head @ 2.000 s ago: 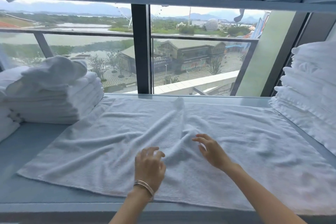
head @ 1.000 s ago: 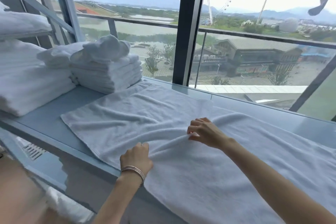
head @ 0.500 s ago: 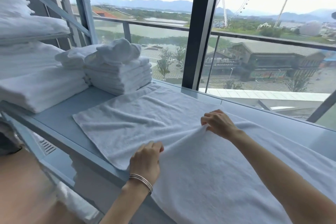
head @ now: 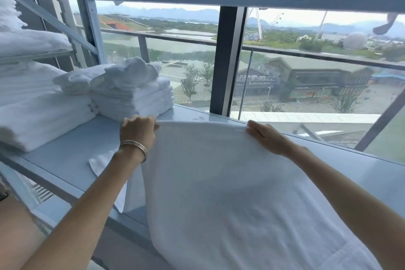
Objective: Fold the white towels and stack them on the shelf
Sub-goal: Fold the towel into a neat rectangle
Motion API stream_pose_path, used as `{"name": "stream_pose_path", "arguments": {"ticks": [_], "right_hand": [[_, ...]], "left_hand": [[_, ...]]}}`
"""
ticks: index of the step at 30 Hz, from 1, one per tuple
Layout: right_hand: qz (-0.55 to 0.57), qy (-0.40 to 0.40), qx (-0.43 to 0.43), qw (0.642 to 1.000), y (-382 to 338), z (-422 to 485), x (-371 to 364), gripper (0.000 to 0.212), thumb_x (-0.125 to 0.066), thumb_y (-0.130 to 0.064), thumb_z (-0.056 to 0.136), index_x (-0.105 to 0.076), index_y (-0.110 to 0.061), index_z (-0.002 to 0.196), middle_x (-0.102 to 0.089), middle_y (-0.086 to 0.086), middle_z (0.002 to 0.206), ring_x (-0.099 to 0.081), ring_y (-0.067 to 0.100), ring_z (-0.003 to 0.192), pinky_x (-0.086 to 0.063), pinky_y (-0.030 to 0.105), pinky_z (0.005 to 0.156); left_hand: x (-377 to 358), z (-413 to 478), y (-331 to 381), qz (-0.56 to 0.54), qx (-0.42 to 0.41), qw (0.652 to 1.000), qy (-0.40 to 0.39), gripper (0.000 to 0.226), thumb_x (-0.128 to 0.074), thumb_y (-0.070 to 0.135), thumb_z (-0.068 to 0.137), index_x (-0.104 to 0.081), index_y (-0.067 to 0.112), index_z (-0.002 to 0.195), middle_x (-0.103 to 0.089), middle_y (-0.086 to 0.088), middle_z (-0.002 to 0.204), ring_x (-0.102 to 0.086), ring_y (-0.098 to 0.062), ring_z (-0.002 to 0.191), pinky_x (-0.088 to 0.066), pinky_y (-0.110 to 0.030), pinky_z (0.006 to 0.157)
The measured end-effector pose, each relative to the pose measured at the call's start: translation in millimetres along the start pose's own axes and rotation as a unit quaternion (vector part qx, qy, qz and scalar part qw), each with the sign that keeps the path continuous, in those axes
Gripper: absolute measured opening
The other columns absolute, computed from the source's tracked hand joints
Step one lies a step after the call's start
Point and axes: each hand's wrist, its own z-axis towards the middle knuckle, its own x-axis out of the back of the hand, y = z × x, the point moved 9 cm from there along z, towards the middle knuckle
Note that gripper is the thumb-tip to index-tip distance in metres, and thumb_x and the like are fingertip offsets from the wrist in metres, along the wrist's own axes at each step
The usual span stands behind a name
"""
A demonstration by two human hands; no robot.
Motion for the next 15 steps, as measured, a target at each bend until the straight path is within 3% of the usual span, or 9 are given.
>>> {"name": "stream_pose_path", "arguments": {"ticks": [4, 7, 10, 12, 15], "right_hand": [[0.024, 0.004, -0.039, 0.999, -12, 3, 35, 0.029, -0.043, -0.032, 0.097, -0.040, -0.026, 0.069, -0.042, 0.000, 0.066, -0.037, 0.014, 0.064, -0.031, 0.027, 0.059], [0.021, -0.041, -0.071, 0.996, -19, 0, 50, 0.023, -0.053, -0.027, 0.093, -0.051, -0.011, 0.077, -0.040, -0.004, 0.067, -0.037, 0.010, 0.064, -0.031, 0.026, 0.060], [0.007, -0.054, -0.074, 0.996, -30, -5, 68, 0.023, -0.055, -0.025, 0.092, -0.051, -0.013, 0.073, -0.039, -0.007, 0.064, -0.034, 0.000, 0.055, -0.028, 0.017, 0.056], [-0.025, -0.009, -0.066, 0.997, -33, -3, 84, 0.031, -0.054, -0.024, 0.092, -0.043, -0.020, 0.064, -0.040, -0.007, 0.059, -0.036, 0.000, 0.052, -0.030, 0.016, 0.055], [-0.102, 0.068, -0.045, 0.991, -37, 6, 96, 0.031, -0.059, -0.018, 0.090, -0.044, -0.015, 0.063, -0.046, 0.002, 0.058, -0.042, 0.015, 0.055, -0.027, 0.023, 0.054]], "left_hand": [[9, 36, 9, -0.048, -0.039, 0.997, 0.035, 0.025, -0.040, 0.023, 0.098, -0.055, 0.006, 0.107, -0.064, -0.025, 0.097, -0.059, -0.040, 0.095, -0.040, -0.039, 0.081], [-6, 58, 12, -0.080, -0.079, 0.994, -0.002, 0.032, -0.033, 0.028, 0.100, -0.048, 0.004, 0.113, -0.063, -0.026, 0.096, -0.060, -0.042, 0.092, -0.043, -0.041, 0.072], [-30, 78, 4, -0.187, -0.115, 0.970, -0.102, 0.047, -0.038, 0.049, 0.094, -0.055, 0.005, 0.090, -0.064, -0.022, 0.084, -0.061, -0.038, 0.084, -0.039, -0.037, 0.068], [-32, 85, 4, -0.274, -0.136, 0.939, -0.157, 0.066, -0.038, 0.075, 0.071, -0.052, 0.010, 0.072, -0.055, -0.009, 0.067, -0.051, -0.023, 0.069, -0.031, -0.030, 0.060], [-27, 93, 11, -0.352, -0.158, 0.899, -0.207, 0.071, -0.069, 0.066, 0.061, -0.064, 0.008, 0.100, -0.060, -0.003, 0.087, -0.047, -0.014, 0.078, -0.032, -0.019, 0.064]]}}
